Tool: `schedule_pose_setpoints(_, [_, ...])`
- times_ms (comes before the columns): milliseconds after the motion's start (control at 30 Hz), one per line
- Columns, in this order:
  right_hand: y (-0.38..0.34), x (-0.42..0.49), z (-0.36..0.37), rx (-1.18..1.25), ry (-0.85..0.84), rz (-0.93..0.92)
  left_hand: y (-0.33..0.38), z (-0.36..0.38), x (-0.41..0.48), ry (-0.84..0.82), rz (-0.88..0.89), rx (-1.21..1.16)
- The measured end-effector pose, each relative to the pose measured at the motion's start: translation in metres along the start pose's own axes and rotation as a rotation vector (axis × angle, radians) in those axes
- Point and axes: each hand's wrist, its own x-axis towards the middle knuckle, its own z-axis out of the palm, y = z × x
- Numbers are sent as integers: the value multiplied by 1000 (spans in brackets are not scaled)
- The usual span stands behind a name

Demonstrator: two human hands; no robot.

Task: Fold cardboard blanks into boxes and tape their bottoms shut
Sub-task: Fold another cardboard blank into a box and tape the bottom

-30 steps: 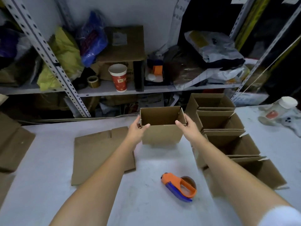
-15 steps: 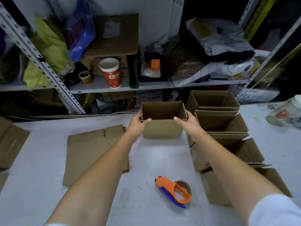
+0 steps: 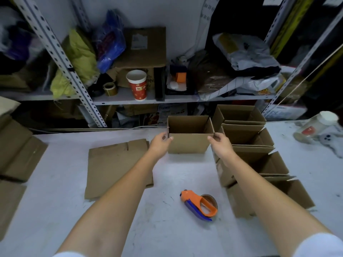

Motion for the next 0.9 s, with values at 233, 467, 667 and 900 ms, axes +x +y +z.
schedule_pose_setpoints(233, [27,-108,70,-111,-90,-52,-63,-51,-74,-98,102,200])
schedule_pose_setpoints(467, [70,-198,174,-376,-300,11,-198,-125,-163,-51,-31,347])
schedule_pose_setpoints(667, [73,-217,232,-528,-419,53,-271,-175,-197,-52,-202,390])
schedule_pose_setpoints(900, [36,-161,261,-523,-251,-66,-277,-212,-142,112,-244,300])
